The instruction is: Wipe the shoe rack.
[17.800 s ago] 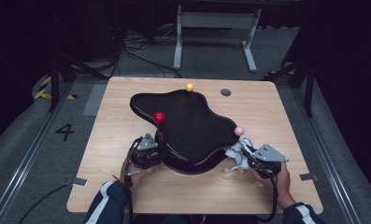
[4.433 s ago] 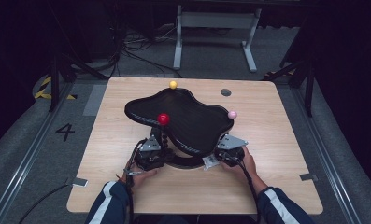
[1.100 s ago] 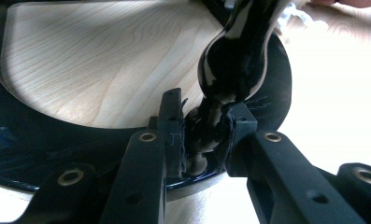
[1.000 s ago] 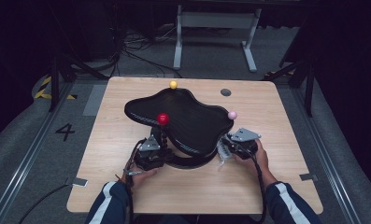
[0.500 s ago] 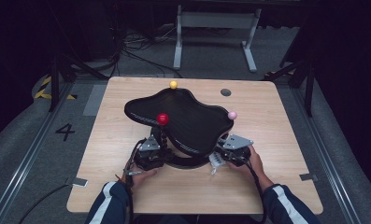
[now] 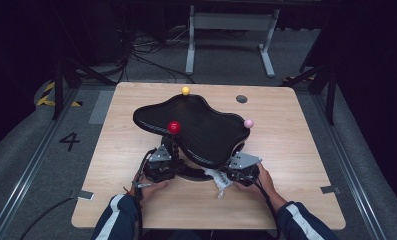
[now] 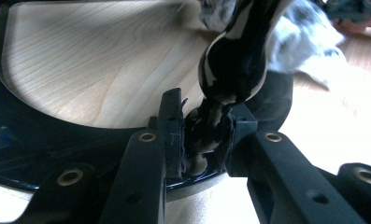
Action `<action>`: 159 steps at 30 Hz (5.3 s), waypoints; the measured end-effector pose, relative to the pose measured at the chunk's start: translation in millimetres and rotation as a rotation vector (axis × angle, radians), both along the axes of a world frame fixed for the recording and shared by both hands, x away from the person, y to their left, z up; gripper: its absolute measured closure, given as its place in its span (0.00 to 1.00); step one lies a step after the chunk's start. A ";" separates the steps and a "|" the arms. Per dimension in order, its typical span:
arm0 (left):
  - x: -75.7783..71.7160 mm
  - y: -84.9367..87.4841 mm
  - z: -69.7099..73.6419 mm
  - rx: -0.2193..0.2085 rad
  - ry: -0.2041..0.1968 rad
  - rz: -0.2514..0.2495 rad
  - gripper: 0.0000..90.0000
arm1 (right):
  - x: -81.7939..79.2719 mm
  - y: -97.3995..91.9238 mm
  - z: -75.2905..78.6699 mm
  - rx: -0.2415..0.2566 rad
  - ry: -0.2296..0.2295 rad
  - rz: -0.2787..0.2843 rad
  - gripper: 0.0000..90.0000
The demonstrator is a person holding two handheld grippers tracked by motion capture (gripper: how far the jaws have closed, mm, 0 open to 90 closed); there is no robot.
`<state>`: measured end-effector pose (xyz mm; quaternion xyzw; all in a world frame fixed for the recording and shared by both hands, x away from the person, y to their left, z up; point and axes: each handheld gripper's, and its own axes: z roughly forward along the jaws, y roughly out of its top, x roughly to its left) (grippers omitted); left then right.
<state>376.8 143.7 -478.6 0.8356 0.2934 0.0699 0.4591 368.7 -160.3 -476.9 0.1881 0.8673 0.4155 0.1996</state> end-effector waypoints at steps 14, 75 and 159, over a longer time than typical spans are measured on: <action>-0.1 -0.2 -0.2 0.000 -0.005 -0.001 0.82 | 11.8 -10.9 -1.0 -0.005 -0.020 -0.073 0.86; -0.9 0.3 0.4 0.008 -0.004 0.003 0.82 | 16.7 -28.4 0.7 -0.025 -0.022 -0.154 0.85; -28.5 -27.7 2.0 0.016 -0.005 -0.073 0.82 | -1.4 20.1 2.3 -0.066 -0.057 -0.099 0.86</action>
